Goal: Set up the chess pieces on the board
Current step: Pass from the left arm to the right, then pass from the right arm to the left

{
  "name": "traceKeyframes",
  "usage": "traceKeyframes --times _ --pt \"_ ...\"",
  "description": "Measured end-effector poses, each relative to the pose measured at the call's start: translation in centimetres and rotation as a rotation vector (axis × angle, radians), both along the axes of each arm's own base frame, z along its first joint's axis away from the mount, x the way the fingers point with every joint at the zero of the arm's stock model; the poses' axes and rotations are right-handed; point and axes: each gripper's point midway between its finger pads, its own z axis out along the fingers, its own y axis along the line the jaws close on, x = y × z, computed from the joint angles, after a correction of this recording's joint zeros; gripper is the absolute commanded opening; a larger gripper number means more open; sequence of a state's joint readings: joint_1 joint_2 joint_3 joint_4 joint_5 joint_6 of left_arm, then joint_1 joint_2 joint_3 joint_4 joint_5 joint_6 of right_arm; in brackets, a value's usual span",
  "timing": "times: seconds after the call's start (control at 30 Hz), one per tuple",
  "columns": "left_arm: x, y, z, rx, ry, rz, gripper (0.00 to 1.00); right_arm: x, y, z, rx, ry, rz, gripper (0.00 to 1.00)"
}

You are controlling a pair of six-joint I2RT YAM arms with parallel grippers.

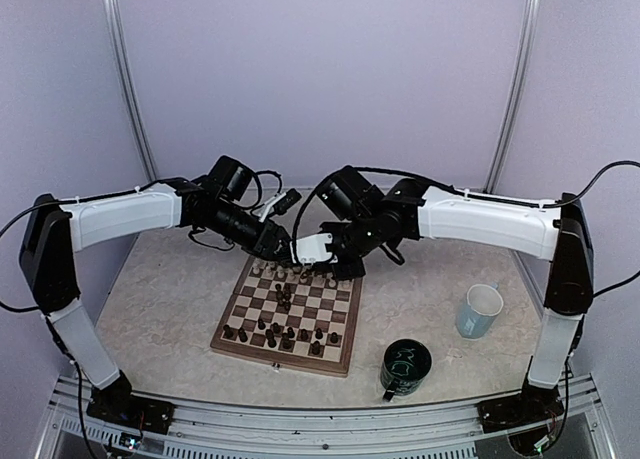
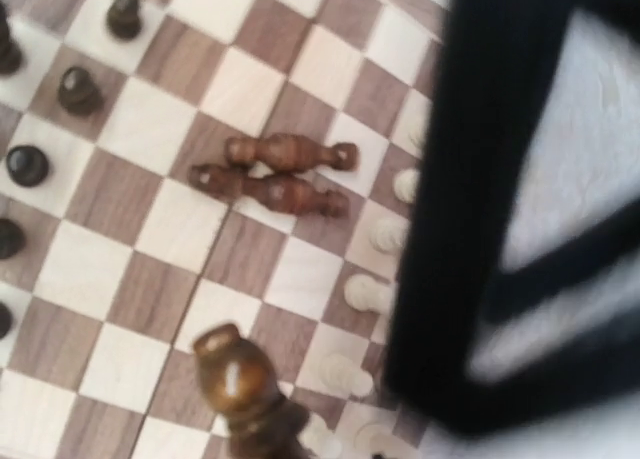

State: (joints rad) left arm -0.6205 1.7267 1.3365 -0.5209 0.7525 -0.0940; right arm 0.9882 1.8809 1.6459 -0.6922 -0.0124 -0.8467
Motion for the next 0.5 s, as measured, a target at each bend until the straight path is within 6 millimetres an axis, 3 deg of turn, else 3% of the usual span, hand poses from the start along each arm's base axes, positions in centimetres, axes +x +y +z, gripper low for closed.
traceKeyframes --times 0.1,0.2,0.27,0.37,0.5 --pt "1.5 1.3 2.4 -0.024 -0.107 0.077 0.41 1.6 -1.4 0.9 0.115 0.121 -0.078 0.03" --pt "2.1 2.4 6.3 -0.065 -0.272 0.164 0.42 2.5 -3.1 2.1 0.262 0.273 -0.15 0.03" --pt "1.8 2.3 9.4 -0.117 -0.383 0.198 0.43 2.8 -4.1 2.9 0.348 0.375 -0.181 0.03" --pt "0.4 1.2 12.9 -0.208 -0.532 0.234 0.44 2.0 -3.7 4.4 0.473 0.54 -0.166 0.03" --pt "-2.1 -1.0 14.1 -0.274 -0.619 0.221 0.45 0.9 -3.2 6.8 0.618 0.761 -0.114 0.05"
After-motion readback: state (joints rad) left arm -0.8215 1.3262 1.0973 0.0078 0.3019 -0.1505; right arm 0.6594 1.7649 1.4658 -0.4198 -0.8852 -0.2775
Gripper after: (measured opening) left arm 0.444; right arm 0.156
